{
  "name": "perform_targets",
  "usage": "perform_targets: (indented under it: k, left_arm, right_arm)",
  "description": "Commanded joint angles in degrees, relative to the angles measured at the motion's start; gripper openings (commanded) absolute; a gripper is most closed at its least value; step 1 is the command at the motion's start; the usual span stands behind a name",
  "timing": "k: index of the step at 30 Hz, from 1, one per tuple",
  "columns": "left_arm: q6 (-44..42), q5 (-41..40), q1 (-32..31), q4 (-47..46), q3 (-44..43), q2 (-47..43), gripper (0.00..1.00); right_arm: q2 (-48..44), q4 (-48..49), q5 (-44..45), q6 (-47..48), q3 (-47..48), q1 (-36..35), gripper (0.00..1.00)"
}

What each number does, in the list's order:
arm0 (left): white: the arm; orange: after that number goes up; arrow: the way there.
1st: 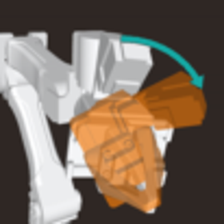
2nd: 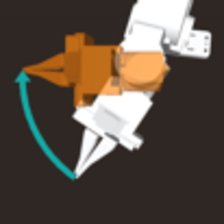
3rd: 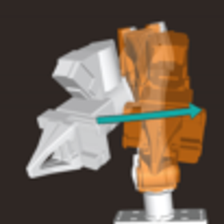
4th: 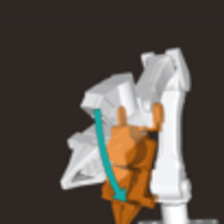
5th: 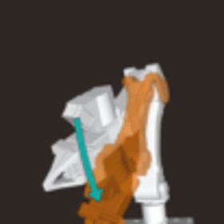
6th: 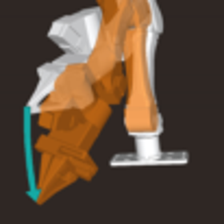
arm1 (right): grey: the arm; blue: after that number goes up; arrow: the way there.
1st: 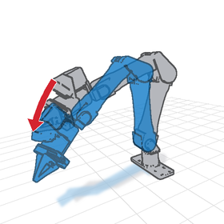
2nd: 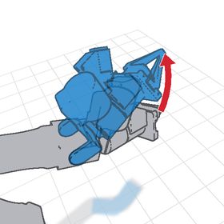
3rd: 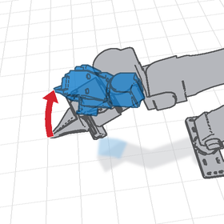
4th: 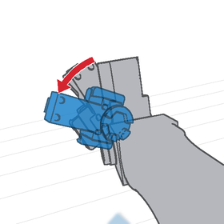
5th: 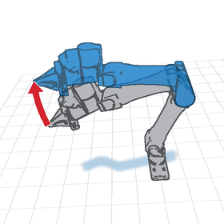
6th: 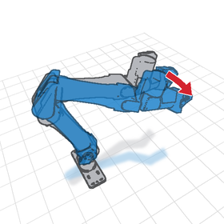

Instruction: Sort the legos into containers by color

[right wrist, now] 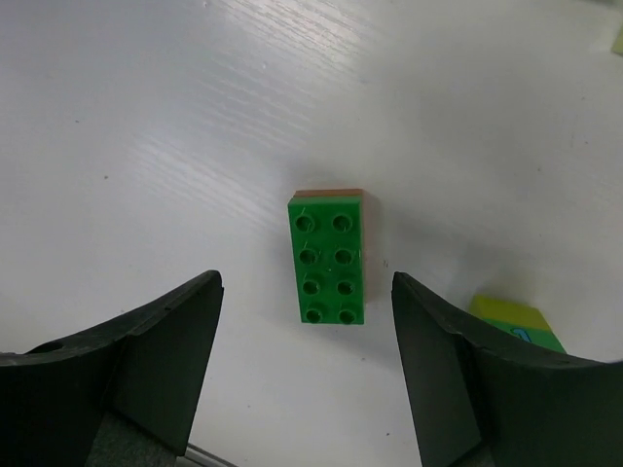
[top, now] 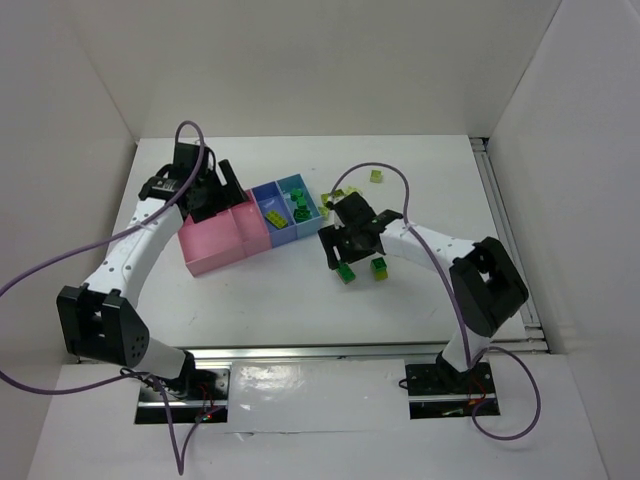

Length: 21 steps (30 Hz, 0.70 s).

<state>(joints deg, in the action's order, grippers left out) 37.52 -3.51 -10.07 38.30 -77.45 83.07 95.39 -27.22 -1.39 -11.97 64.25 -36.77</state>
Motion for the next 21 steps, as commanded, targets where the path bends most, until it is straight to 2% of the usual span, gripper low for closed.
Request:
perform_targets:
  k: [1,3,7,10,14,16,17,18,20,21]
  left_arm:
    - [-2.4,2.5,0.6,-0.7,-1.0,-1.2,0.91]
    - [-3.2,3.1,1.2,-0.7,-1.0,-1.2,0.91]
    - [-7.2,10.2,5.8,-0.2,-2.2,-0.2,0.91]
    - [-8.4,12.6,7.7,0.5,-2.2,-0.2,0.91]
    - [-9.2,14.8,8.2,-0.1,-2.2,-0.7,0.91]
    - [-10.4,16.2,8.8,-0.1,-3.3,-0.7,0.91]
    - [-10.4,17.0,8.8,-0.1,-3.8,-0.2,0.91]
    - [-11.1,19.0,8.8,-0.1,-3.8,-0.2,0.91]
    - [-11.8,22.1,8.8,-0.9,-3.8,-0.2,0.91]
    - [-12.5,27.0,8.8,-2.3,-3.2,-0.2,0.88]
  right_arm:
    - [2.1,-0.6,-2.1,2.9,0.8,-0.2,0.78]
    - [4.1,1.2,-2.1,3.4,0.8,-0.2,0.78]
    - [5.9,3.7,-1.2,2.9,-0.3,-0.2,0.7]
    - [5.9,4.3,-1.2,2.9,-0.8,0.3,0.59]
    - [7.1,3.7,-1.2,2.9,-0.8,0.3,0.5]
    - [7.1,3.1,-1.8,3.5,-0.8,0.3,0.4]
    - [7.1,3.1,-1.8,3.5,-0.1,0.3,0.31]
    - [6.0,3.1,-1.8,3.5,0.4,0.3,0.26]
    - [4.0,2.6,-2.3,2.3,0.4,0.8,0.24]
    - [0.9,2.6,-4.4,2.3,0.4,0.8,0.23]
